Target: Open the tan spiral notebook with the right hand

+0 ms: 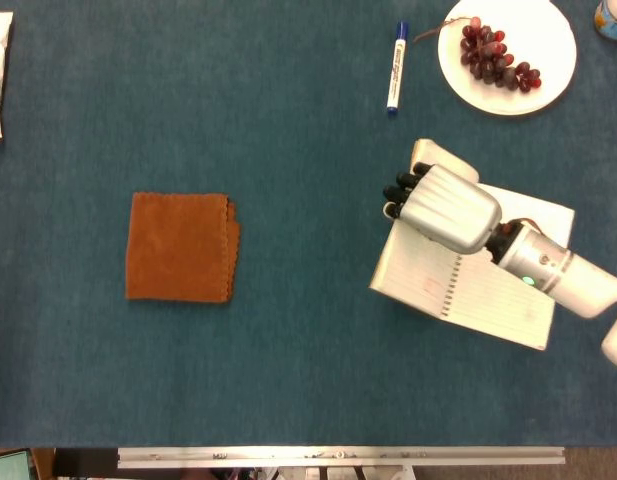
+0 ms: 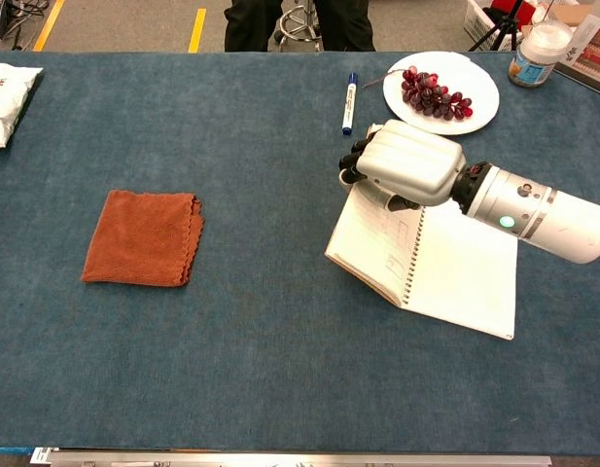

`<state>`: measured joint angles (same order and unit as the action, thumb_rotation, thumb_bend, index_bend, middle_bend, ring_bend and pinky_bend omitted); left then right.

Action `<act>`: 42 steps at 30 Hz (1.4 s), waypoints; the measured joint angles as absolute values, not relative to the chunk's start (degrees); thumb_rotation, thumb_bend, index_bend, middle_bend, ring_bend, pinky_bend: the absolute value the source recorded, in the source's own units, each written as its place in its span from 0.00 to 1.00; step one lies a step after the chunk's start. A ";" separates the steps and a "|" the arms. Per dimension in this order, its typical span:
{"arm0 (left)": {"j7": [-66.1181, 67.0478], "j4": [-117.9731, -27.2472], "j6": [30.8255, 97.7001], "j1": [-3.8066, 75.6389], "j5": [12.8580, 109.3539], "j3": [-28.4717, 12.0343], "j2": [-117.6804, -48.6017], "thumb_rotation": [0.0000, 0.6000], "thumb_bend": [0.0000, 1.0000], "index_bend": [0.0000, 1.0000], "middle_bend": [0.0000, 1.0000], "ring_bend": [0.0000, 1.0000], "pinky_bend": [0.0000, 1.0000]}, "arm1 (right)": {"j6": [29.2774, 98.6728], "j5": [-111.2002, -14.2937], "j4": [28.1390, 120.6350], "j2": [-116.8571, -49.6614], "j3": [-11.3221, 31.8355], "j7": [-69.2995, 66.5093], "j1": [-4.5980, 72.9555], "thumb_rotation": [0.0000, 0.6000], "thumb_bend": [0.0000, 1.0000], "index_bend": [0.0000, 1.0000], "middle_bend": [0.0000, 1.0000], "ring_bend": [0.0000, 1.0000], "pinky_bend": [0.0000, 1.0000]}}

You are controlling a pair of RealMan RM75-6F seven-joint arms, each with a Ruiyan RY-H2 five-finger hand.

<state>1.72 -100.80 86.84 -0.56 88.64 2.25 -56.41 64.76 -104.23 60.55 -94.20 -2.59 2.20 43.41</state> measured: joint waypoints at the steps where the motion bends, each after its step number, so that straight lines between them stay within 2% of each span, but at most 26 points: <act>1: 1.79 -100.84 86.80 -0.55 88.70 2.28 -56.43 1.00 0.26 0.17 0.11 0.10 0.06 | 64.06 -103.57 60.16 -94.94 -2.25 3.15 43.52 1.00 0.45 0.46 0.34 0.27 0.31; 4: 1.98 -101.00 86.68 -0.48 88.87 2.33 -56.52 1.00 0.26 0.17 0.11 0.10 0.06 | 62.76 -101.65 59.42 -96.80 -1.17 5.93 43.59 1.00 0.29 0.22 0.19 0.13 0.17; 9: 2.44 -101.23 86.37 -0.35 88.90 2.37 -56.58 1.00 0.26 0.17 0.11 0.10 0.06 | 62.29 -98.69 58.77 -99.73 0.72 10.47 43.10 1.00 0.11 0.02 0.06 0.02 0.09; 13: 2.50 -101.35 86.35 -0.33 88.77 2.31 -56.44 1.00 0.26 0.17 0.10 0.10 0.06 | 62.33 -96.17 59.34 -100.96 2.55 14.63 42.49 1.00 0.09 0.00 0.03 0.00 0.08; 17: 2.32 -101.06 86.46 -0.28 88.08 1.85 -56.23 1.00 0.26 0.17 0.10 0.10 0.06 | 64.65 -95.39 62.64 -99.24 3.47 14.95 41.40 1.00 0.09 0.00 0.05 0.00 0.08; 19: 2.24 -100.82 86.28 -0.06 87.69 1.52 -56.25 1.00 0.26 0.17 0.10 0.10 0.06 | 65.69 -94.73 65.35 -97.09 3.78 15.01 40.49 1.00 0.10 0.01 0.08 0.01 0.08; 22: 2.21 -100.29 85.95 0.44 87.38 0.97 -56.60 1.00 0.26 0.17 0.10 0.10 0.06 | 67.15 -93.33 70.05 -92.70 4.10 15.64 38.61 1.00 0.17 0.13 0.15 0.05 0.12; 24: 2.35 -99.71 85.78 0.86 87.16 0.49 -57.17 1.00 0.26 0.17 0.10 0.10 0.06 | 68.08 -92.29 73.04 -89.47 4.17 16.28 37.15 1.00 0.23 0.24 0.22 0.10 0.17; 31: 3.99 -97.37 85.35 2.48 86.67 -1.25 -60.08 1.00 0.26 0.17 0.10 0.10 0.06 | 74.33 -87.51 83.97 -75.74 3.38 19.23 28.14 1.00 0.30 0.46 0.38 0.29 0.40; 35: 4.94 -96.39 85.07 3.46 86.58 -2.00 -62.04 1.00 0.26 0.17 0.10 0.10 0.06 | 79.66 -85.34 87.81 -70.69 2.31 20.27 22.22 1.00 0.31 0.49 0.40 0.30 0.41; 42: 5.93 -96.48 85.78 3.92 87.12 -2.43 -63.68 1.00 0.26 0.17 0.10 0.10 0.06 | 88.73 -82.94 90.95 -67.04 0.50 19.73 12.86 1.00 0.31 0.50 0.40 0.30 0.41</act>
